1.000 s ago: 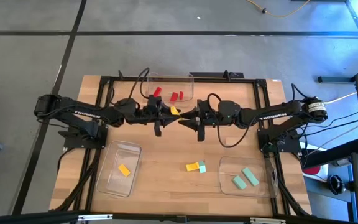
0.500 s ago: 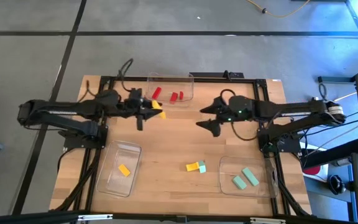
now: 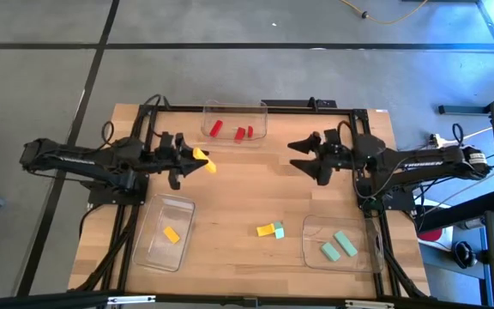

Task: Sort & place blocks by color
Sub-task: Put the top yellow block in the left transparent bin

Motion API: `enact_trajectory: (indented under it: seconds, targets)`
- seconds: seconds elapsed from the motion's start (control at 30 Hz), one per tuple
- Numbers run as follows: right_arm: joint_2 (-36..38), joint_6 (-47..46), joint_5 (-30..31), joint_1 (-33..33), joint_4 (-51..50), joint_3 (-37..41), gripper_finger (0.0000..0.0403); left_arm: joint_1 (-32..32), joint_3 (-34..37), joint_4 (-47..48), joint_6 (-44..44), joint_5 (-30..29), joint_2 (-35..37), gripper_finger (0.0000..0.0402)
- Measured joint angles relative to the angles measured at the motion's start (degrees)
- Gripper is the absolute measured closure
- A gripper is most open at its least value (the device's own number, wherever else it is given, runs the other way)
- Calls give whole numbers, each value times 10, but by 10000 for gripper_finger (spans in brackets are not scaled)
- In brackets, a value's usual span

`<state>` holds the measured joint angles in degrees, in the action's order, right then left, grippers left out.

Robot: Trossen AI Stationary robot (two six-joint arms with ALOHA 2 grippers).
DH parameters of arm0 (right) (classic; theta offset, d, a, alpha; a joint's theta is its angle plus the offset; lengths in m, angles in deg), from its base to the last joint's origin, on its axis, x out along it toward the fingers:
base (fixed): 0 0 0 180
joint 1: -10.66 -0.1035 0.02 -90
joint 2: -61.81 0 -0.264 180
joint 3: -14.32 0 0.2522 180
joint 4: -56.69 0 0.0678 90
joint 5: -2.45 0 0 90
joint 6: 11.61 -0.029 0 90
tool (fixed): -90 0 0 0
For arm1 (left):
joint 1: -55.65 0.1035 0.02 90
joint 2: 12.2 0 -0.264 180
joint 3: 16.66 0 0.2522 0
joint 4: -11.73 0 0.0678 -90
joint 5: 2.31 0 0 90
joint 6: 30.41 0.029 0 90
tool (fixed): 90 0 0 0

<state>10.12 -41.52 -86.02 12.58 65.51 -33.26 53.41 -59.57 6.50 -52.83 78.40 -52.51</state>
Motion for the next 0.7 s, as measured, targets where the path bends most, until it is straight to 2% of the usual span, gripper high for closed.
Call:
enact_trajectory:
  seconds: [0.1,0.27,0.5,0.7]
  targets:
    - [0,23,-1,0,38,14,21,0,0,-6,0,0,-1,284]
    - [0,61,-1,0,37,15,21,0,0,-8,0,-3,-1,284]
    - [0,62,-1,0,30,15,21,0,0,-8,0,-2,-1,284]
    - [0,61,-1,0,27,15,21,-2,-7,24,-37,51,-1,284]
